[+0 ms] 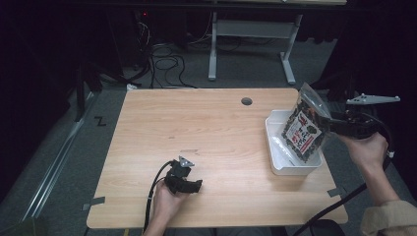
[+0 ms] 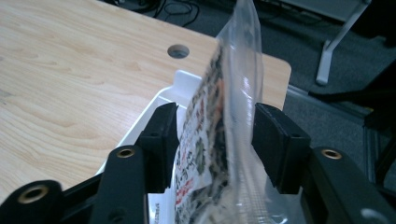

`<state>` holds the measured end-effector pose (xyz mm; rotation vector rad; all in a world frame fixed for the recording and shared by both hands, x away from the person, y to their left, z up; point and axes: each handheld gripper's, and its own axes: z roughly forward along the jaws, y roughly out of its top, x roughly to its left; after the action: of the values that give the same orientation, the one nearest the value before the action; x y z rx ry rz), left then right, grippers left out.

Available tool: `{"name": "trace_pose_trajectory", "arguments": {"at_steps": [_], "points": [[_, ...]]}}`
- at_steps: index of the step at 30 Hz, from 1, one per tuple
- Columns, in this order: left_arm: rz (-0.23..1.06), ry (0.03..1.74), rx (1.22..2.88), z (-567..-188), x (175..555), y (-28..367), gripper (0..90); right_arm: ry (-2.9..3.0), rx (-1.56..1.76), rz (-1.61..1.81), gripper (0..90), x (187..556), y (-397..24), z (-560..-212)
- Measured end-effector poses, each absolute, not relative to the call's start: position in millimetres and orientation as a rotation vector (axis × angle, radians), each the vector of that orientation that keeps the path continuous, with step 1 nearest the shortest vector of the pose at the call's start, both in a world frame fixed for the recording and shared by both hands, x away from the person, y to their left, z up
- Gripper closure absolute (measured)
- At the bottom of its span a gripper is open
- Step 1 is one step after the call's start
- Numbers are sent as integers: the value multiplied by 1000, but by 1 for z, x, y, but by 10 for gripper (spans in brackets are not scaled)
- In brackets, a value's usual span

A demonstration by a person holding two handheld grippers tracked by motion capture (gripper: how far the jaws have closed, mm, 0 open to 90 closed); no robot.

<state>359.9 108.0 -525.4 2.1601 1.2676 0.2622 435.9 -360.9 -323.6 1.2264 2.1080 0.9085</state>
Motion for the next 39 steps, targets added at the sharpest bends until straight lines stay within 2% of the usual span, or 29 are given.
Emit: {"name": "trace_pose_trajectory", "arguments": {"at_steps": [18, 39], "points": [[261, 1259, 2165, -525, 360, 108, 314, 2061, 1190, 930, 471, 430, -359, -318], [262, 1256, 2143, -521, 358, 108, 312, 2235, 1012, 1057, 431, 400, -300, -324]]}}
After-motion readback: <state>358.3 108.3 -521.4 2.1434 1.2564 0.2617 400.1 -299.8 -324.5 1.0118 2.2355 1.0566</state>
